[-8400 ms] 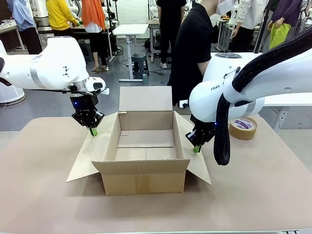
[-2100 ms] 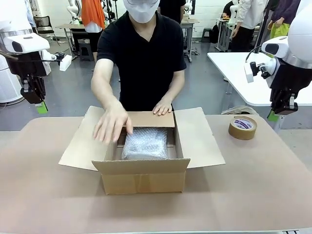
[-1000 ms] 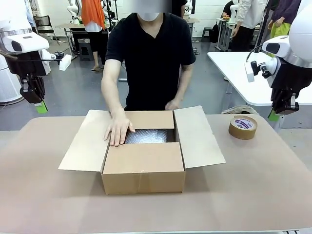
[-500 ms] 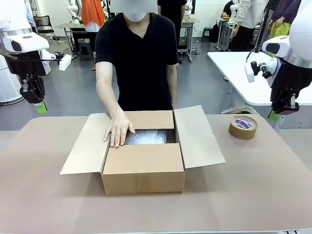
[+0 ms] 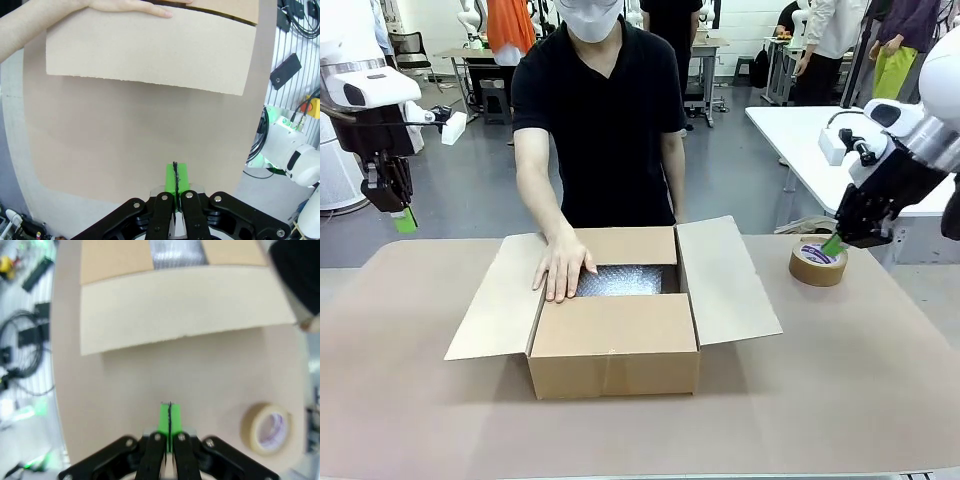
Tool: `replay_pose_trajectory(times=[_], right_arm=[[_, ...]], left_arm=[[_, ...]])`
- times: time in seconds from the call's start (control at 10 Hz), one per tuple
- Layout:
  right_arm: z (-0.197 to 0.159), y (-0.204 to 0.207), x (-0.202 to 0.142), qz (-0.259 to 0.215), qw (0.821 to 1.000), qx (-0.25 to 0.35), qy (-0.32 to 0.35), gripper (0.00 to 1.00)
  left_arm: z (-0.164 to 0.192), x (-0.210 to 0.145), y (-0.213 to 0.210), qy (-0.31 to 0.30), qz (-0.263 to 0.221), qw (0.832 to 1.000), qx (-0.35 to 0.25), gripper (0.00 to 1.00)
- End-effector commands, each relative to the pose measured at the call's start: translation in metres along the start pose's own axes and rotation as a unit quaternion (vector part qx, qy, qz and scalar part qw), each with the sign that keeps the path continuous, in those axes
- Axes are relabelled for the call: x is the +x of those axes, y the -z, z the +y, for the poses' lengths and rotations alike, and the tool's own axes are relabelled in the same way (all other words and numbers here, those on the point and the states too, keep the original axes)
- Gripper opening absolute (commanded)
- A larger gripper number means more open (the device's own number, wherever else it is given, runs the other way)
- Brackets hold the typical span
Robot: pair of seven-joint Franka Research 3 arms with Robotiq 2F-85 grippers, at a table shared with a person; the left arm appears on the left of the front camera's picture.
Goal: Wrap the clocks to prevent damage.
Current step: Push the right (or left) flap of the Package Box to close it.
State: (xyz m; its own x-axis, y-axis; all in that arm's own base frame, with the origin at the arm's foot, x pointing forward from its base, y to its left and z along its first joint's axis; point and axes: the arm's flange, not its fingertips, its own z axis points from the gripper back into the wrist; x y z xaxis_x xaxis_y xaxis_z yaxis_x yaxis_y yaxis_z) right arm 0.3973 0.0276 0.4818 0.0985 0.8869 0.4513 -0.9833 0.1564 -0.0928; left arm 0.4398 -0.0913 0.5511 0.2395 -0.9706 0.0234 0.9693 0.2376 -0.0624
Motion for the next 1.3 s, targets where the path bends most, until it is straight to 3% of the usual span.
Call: replay_pose_trajectory(times=[0.0,0.1,0.3,0.8,1.0,1.2], right_arm=[[-0.007,0.034,-0.012,-0.066,0.998,0.011,-0.006,0.01],[-0.01,0.043,-0.014,-0.083,0.996,0.012,-0.004,0.01],[-0.005,0.03,-0.013,-0.061,0.998,0.01,0.007,0.01],[-0.006,0.032,-0.014,-0.057,0.998,0.006,0.005,0.01],[-0.009,0.062,-0.023,-0.141,0.99,-0.008,-0.002,0.01],[-0.011,0.085,-0.029,-0.167,0.986,-0.009,-0.016,0.01]], left_arm=[[0.002,0.0,-0.003,0.0,0.005,1.0,0.0,0.0],[0.002,0.0,-0.003,0.0,0.005,1.0,0.0,0.0],[0.002,0.0,-0.003,0.0,0.005,1.0,0.0,0.0],[0.002,0.0,-0.003,0.0,0.005,1.0,0.0,0.0],[0.002,0.0,-0.003,0.0,0.005,1.0,0.0,0.0],[0.002,0.0,-0.003,0.0,0.005,1.0,0.0,0.0]])
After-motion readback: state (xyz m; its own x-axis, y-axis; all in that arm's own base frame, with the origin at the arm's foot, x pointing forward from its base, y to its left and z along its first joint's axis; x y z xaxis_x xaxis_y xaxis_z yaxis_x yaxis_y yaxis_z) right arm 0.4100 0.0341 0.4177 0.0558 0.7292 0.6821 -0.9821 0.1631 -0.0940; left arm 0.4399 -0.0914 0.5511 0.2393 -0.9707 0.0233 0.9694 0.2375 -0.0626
